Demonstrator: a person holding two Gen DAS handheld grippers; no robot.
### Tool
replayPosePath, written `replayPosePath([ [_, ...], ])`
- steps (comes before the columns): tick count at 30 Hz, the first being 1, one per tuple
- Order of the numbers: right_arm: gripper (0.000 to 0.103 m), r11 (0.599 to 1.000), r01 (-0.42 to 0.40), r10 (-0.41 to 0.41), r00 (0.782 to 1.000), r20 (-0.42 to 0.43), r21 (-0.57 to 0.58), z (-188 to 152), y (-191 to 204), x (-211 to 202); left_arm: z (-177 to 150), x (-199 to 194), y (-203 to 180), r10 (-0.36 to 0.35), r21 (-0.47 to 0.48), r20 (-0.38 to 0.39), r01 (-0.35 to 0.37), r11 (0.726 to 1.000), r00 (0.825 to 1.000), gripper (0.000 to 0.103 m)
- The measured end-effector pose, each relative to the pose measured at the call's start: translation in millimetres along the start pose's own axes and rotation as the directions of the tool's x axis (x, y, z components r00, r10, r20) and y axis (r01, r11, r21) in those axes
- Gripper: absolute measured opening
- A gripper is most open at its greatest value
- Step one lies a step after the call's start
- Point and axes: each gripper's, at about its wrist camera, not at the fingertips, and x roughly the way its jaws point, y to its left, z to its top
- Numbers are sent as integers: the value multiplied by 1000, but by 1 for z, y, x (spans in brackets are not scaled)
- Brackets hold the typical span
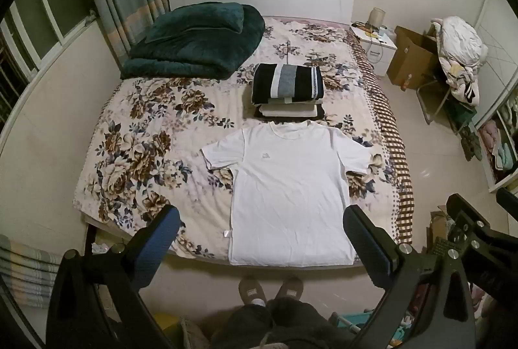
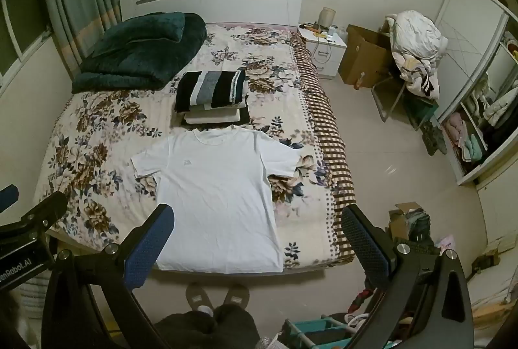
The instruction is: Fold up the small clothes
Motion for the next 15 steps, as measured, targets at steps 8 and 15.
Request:
replayPosePath([
  [8,103,1000,-5,5,1000,6,3,1,0,-1,0,0,0,-9,-3,-1,9,1000,1000,103],
  [15,103,1000,-4,4,1000,10,3,2,0,-4,0,0,0,-10,-4,0,10,1000,1000,103],
])
